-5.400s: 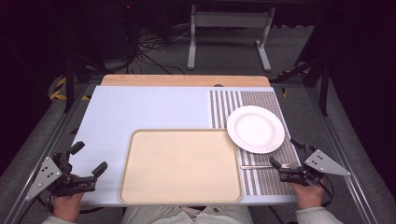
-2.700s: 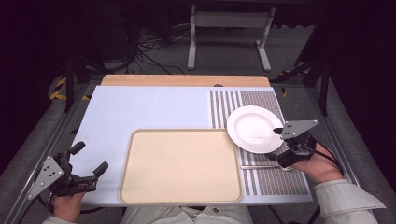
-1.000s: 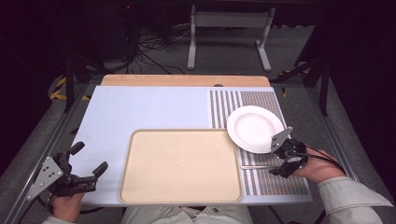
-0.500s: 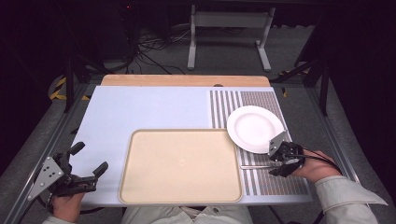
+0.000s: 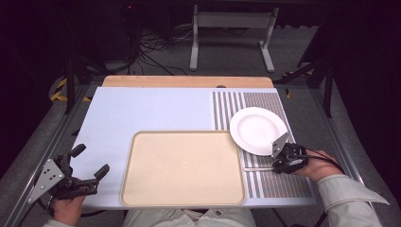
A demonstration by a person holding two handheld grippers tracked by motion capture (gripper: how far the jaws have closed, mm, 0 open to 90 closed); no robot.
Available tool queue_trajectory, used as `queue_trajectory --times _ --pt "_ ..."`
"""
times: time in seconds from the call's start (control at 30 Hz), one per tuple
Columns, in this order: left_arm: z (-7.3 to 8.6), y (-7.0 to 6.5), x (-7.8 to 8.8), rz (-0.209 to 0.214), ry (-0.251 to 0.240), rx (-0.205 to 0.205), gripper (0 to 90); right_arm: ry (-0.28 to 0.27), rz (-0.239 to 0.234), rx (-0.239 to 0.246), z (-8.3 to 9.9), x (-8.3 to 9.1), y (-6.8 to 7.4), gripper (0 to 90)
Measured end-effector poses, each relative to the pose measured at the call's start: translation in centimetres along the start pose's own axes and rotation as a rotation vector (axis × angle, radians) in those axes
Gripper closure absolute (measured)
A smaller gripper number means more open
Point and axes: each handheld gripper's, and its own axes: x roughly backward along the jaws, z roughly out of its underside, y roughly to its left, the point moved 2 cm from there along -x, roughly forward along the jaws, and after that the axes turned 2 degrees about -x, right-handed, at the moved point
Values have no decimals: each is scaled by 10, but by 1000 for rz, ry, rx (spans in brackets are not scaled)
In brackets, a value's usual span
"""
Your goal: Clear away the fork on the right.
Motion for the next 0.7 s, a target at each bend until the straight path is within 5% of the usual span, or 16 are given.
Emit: queue_trajectory --times 0.7 --pt "0 1 0 4 -6 11 0 6 -9 61 -1 -1 0 848"
